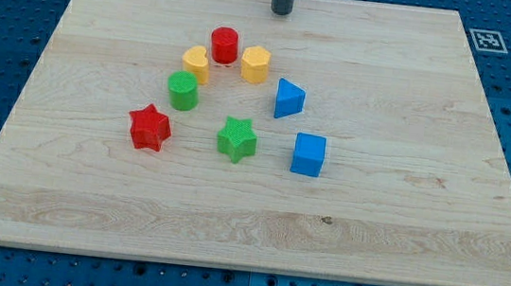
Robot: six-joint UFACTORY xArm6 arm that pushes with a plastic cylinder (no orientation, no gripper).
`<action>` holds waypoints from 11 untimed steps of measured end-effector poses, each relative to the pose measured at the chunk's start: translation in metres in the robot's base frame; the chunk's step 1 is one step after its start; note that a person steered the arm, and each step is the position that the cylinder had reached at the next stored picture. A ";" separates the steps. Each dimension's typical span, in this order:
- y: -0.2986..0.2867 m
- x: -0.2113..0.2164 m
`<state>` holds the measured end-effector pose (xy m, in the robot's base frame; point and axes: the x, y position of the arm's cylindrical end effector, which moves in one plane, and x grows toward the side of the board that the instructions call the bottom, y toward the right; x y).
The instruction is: Push the red circle to the top of the yellow hexagon
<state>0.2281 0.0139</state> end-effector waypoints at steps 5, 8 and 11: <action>0.001 0.105; -0.017 0.048; -0.168 0.104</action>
<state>0.3318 -0.1543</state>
